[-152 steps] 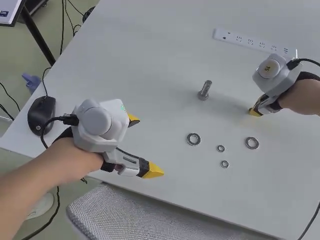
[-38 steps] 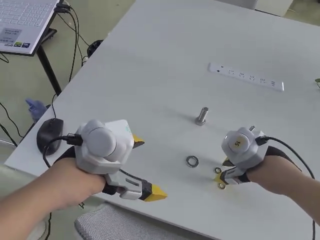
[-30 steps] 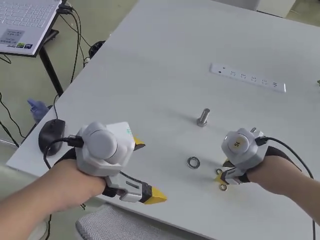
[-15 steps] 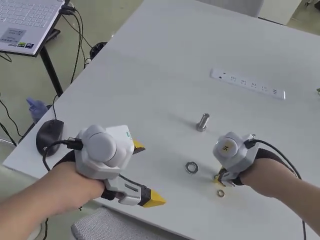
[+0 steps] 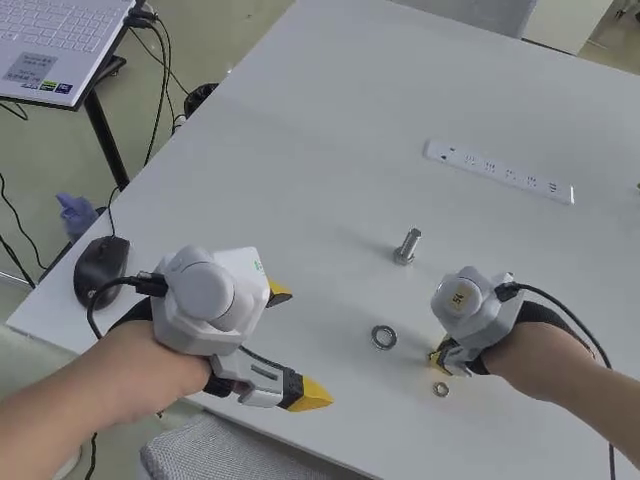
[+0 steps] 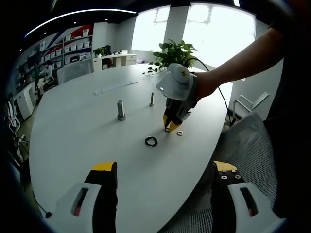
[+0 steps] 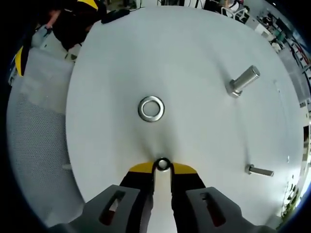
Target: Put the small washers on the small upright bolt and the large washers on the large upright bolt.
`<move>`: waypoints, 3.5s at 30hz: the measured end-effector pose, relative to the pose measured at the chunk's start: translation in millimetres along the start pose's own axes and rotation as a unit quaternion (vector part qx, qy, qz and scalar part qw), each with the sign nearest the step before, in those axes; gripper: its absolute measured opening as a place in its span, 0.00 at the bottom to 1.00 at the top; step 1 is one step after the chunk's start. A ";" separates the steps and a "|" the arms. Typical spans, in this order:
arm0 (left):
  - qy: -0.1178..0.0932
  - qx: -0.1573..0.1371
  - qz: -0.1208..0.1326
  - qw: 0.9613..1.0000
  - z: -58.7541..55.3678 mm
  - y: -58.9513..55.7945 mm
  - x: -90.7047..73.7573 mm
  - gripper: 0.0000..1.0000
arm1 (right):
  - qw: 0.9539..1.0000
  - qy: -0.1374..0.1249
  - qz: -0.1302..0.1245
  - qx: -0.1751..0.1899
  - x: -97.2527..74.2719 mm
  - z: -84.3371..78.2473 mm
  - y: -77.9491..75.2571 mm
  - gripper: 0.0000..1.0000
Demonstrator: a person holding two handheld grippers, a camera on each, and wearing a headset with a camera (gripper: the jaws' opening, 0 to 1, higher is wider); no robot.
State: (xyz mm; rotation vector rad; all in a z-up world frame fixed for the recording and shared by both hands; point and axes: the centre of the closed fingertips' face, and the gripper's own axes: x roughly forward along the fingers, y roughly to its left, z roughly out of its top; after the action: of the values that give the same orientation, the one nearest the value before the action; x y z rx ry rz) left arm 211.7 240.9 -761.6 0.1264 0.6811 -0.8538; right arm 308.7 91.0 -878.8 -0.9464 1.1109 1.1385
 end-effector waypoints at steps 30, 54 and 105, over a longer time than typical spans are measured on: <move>-0.005 0.008 -0.014 1.000 10.5 -8.2 13.6 0.80 | 0.997 0.013 -0.050 0.062 -55.1 -64.7 -77.4 0.12; 0.000 -0.003 -0.004 1.000 6.3 -3.8 11.9 0.80 | 0.996 -0.009 -0.079 0.051 -87.7 -25.9 -131.9 0.12; 0.024 -0.016 -0.002 1.000 -8.4 7.3 10.6 0.78 | 0.997 0.008 -0.056 0.042 -47.9 -22.9 -143.1 0.12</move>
State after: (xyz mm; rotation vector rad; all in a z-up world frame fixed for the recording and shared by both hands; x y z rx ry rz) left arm 217.7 242.0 -775.7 0.1164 0.7395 -0.8457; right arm 442.6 33.2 -833.8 -0.9409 1.0955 0.9867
